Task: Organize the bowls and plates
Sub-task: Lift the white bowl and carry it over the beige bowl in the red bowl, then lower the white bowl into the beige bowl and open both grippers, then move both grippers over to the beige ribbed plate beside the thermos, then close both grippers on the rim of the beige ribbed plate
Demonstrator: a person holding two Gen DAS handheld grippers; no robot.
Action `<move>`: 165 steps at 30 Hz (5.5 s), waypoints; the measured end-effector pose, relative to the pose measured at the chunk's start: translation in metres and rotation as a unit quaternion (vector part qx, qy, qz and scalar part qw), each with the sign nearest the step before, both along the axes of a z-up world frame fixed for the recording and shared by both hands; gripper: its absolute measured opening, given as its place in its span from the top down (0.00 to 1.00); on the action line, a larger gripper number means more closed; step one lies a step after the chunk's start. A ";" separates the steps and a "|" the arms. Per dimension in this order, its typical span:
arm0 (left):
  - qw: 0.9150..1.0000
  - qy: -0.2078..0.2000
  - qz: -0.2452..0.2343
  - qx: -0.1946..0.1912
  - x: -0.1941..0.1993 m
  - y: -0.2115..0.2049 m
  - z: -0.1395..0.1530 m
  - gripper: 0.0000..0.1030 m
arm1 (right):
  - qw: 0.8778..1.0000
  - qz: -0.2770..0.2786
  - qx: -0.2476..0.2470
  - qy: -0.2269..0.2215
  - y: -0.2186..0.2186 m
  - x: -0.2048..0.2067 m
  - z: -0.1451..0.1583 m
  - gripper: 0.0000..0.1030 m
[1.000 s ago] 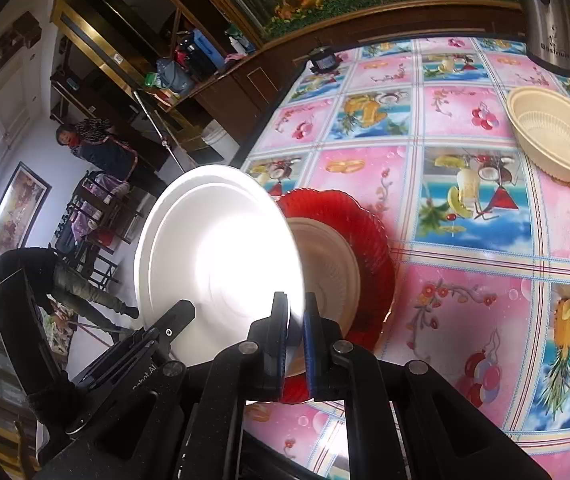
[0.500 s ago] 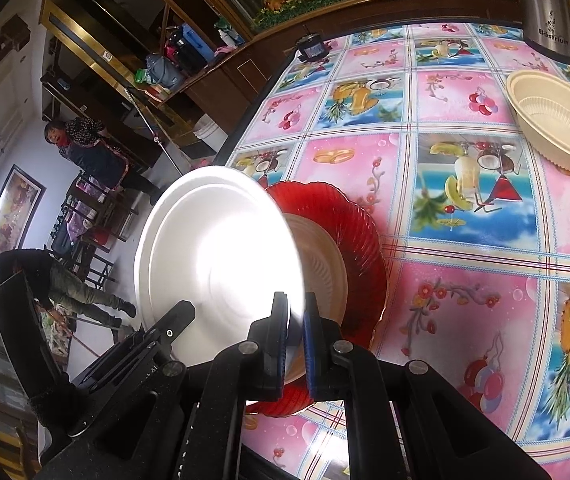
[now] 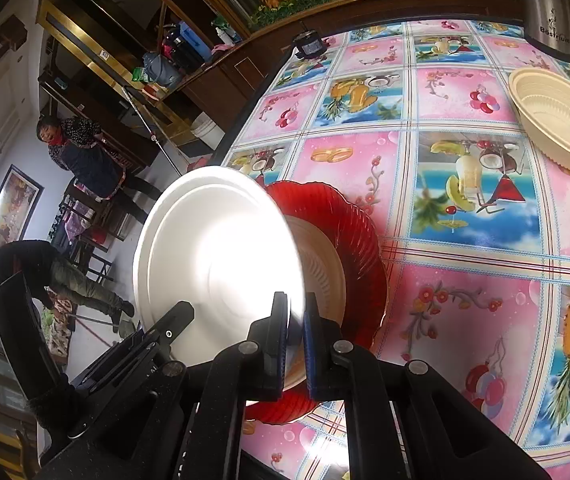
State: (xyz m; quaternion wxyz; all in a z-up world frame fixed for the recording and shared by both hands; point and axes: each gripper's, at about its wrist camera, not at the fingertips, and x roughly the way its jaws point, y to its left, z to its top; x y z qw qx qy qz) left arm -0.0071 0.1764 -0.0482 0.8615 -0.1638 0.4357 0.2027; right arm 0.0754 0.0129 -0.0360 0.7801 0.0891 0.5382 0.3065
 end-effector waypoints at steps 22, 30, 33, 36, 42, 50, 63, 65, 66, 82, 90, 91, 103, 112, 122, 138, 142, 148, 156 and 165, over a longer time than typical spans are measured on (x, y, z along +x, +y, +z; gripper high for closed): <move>1.000 0.000 0.002 0.008 0.005 0.000 0.003 0.87 | 1.000 0.002 0.003 0.007 0.002 0.005 -0.001 0.88; 1.000 0.003 0.006 -0.001 0.004 0.001 0.003 0.61 | 1.000 -0.002 0.006 0.009 0.001 0.005 -0.002 0.88; 1.000 -0.011 0.013 0.006 -0.001 0.001 0.008 0.46 | 1.000 -0.003 0.004 0.007 0.000 0.005 -0.002 0.83; 1.000 -0.020 0.016 0.007 -0.004 0.001 0.013 0.46 | 1.000 -0.004 0.008 0.009 -0.001 0.004 -0.001 0.82; 0.999 -0.031 0.021 0.006 -0.008 0.002 0.020 0.46 | 1.000 -0.007 0.016 0.004 -0.005 0.002 0.004 0.64; 0.998 -0.053 0.016 0.015 -0.012 -0.006 0.036 0.39 | 0.999 -0.018 0.034 -0.015 -0.016 -0.003 0.020 0.43; 0.998 -0.062 -0.018 0.028 0.002 -0.036 0.044 0.28 | 0.997 -0.054 0.060 -0.022 -0.055 -0.003 0.025 0.23; 0.997 -0.064 -0.023 0.030 0.005 -0.041 0.045 0.28 | 0.996 -0.060 0.060 -0.023 -0.060 -0.003 0.026 0.21; 0.997 -0.064 -0.026 0.032 0.007 -0.044 0.046 0.28 | 0.996 -0.062 0.061 -0.024 -0.064 -0.002 0.027 0.21; 0.996 -0.056 -0.066 0.032 0.032 -0.081 0.044 0.28 | 0.993 -0.098 0.064 -0.027 -0.106 0.004 0.028 0.19; 0.993 -0.054 -0.107 0.009 0.063 -0.111 0.047 0.28 | 0.989 -0.133 0.064 -0.028 -0.151 0.014 0.037 0.18; 0.992 -0.054 -0.111 0.006 0.069 -0.116 0.047 0.28 | 0.988 -0.138 0.066 -0.029 -0.158 0.017 0.040 0.18; 0.987 -0.015 -0.155 -0.042 0.161 -0.180 0.035 0.29 | 0.969 -0.217 0.113 -0.016 -0.255 0.089 0.063 0.17; 0.988 0.014 -0.149 -0.036 0.211 -0.205 0.010 0.29 | 0.971 -0.212 0.103 0.024 -0.267 0.156 0.034 0.17; 0.989 0.028 -0.139 -0.029 0.240 -0.214 -0.007 0.29 | 0.973 -0.207 0.081 0.053 -0.266 0.195 0.000 0.20; 0.989 0.045 -0.138 -0.031 0.264 -0.225 -0.030 0.29 | 0.972 -0.219 0.037 0.079 -0.266 0.227 -0.036 0.41; 0.989 0.039 -0.136 -0.030 0.265 -0.227 -0.032 0.29 | 0.973 -0.218 0.022 0.076 -0.263 0.231 -0.039 0.51; 0.990 0.037 -0.136 -0.024 0.266 -0.228 -0.035 0.34 | 0.971 -0.222 0.011 0.084 -0.262 0.234 -0.050 0.66; 0.988 0.043 -0.149 -0.023 0.267 -0.232 -0.039 0.77 | 0.971 -0.221 -0.001 0.087 -0.262 0.234 -0.053 0.87; 0.986 0.032 -0.161 -0.009 0.256 -0.232 -0.026 0.86 | 0.974 -0.213 0.001 0.075 -0.256 0.227 -0.046 0.90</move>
